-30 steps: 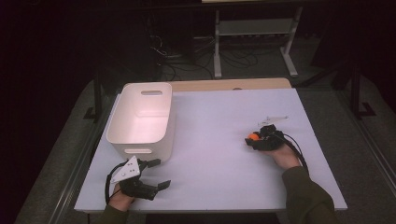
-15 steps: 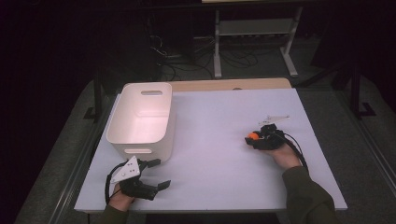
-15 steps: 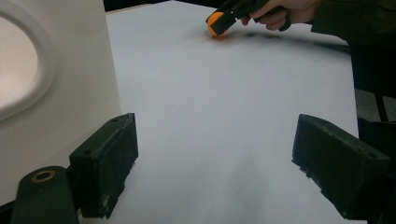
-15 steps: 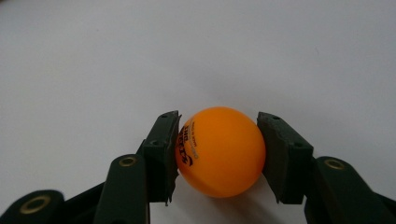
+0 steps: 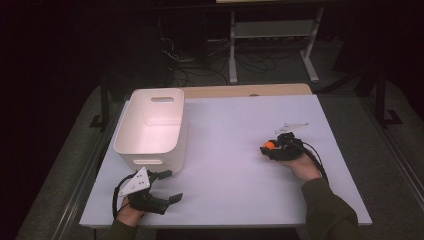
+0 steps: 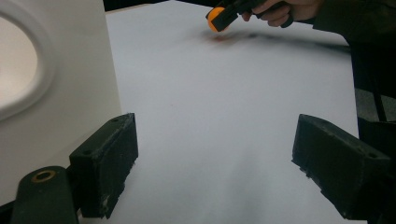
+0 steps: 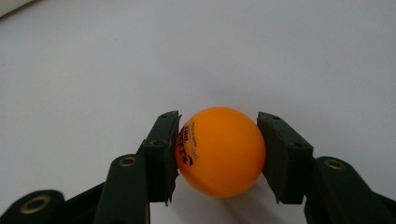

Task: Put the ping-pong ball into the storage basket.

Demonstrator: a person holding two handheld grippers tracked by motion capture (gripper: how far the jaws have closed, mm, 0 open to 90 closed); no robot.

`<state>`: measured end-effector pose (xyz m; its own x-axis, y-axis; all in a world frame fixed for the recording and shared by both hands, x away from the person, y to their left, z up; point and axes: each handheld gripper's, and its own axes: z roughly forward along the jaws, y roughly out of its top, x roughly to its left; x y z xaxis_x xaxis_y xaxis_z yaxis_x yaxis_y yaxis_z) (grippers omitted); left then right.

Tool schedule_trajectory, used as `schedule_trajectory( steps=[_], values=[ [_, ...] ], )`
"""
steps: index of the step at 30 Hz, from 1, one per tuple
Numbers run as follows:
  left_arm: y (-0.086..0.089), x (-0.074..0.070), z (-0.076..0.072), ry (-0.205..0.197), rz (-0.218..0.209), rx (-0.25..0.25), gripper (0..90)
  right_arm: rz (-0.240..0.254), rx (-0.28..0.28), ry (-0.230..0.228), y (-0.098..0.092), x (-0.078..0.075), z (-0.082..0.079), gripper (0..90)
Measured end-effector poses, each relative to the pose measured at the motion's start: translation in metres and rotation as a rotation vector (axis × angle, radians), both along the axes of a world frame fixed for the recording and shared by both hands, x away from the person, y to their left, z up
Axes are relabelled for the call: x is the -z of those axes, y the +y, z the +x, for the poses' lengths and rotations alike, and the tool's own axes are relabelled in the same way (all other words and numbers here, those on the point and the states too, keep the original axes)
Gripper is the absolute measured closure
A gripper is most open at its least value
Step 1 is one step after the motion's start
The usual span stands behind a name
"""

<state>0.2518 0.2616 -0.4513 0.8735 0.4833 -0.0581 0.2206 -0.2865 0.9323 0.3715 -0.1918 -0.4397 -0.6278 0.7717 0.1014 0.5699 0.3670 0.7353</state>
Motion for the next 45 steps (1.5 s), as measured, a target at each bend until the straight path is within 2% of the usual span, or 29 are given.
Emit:
schedule_trajectory(
  steps=[17, 45],
  values=[
    [0.0, 0.0, 0.0, 0.001, 0.001, 0.0, 14.1, 0.004, -0.032, -0.003, 0.014, -0.009, -0.005, 49.2],
    [0.0, 0.0, 0.0, 0.001, 0.0, 0.0, 14.1, 0.014, -0.127, 0.004, 0.041, -0.016, -0.013, 49.4]
  ],
)
